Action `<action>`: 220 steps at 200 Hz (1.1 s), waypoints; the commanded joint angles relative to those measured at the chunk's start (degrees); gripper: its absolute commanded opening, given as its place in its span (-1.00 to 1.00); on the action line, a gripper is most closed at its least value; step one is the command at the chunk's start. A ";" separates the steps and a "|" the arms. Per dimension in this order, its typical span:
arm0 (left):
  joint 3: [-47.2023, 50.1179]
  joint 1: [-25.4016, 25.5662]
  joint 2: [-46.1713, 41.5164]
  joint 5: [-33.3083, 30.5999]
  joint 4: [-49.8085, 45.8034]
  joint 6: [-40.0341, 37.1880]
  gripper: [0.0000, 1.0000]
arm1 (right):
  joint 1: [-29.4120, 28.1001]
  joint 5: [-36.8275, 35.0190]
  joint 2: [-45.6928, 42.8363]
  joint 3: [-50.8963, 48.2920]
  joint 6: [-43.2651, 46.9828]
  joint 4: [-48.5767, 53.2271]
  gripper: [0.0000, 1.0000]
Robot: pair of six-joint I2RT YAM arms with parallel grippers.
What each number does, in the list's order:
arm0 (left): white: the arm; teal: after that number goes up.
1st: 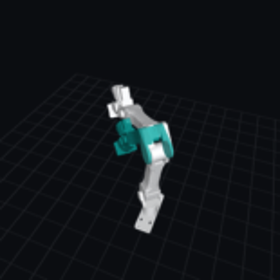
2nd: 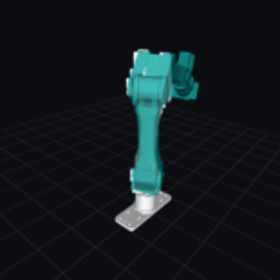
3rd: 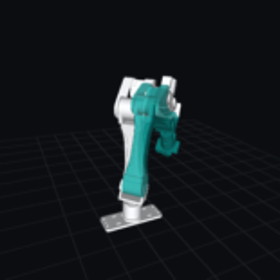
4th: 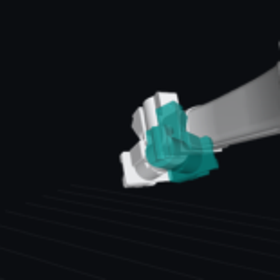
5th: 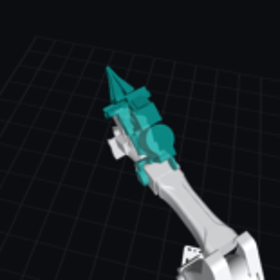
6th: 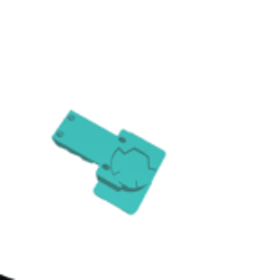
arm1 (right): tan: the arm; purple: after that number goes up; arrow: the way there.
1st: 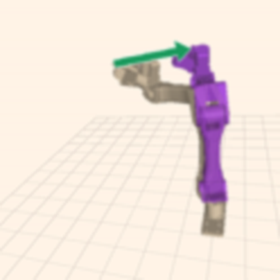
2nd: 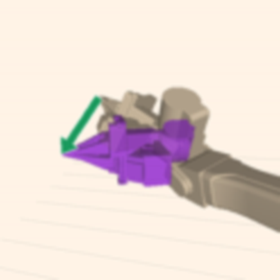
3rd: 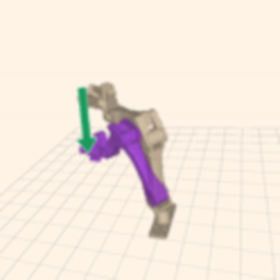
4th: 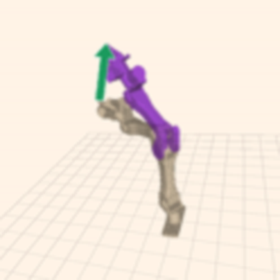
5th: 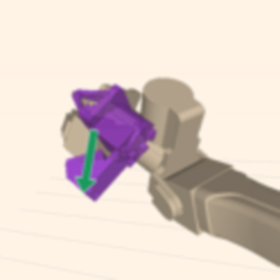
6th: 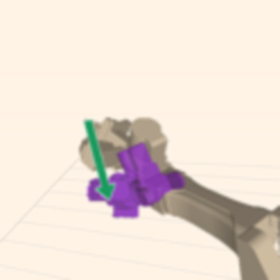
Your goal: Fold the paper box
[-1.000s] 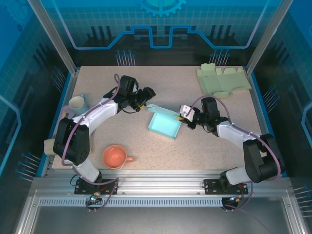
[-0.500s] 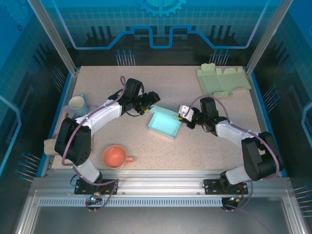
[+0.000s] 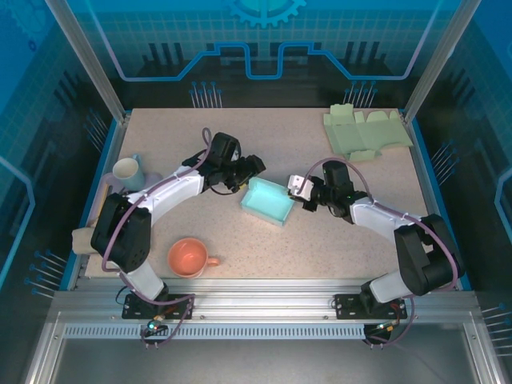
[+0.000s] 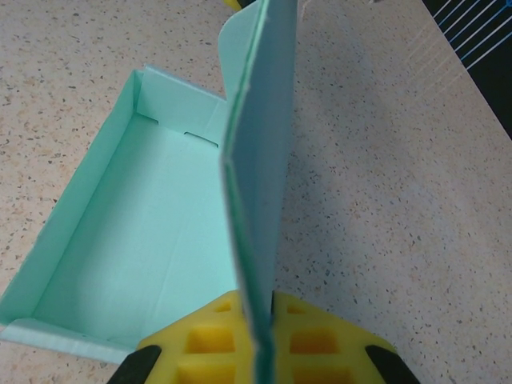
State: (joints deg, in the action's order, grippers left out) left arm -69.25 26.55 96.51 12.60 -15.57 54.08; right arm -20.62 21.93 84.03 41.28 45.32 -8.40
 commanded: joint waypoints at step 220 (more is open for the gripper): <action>8.50 1.23 -1.76 -9.16 -4.18 0.59 0.39 | -8.87 -7.23 -22.92 -1.95 -19.33 14.46 0.92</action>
State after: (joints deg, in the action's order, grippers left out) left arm -61.69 27.51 96.16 5.30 -17.30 54.11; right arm -28.75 12.80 64.42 40.01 33.65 5.13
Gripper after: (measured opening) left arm 0.695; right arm 0.960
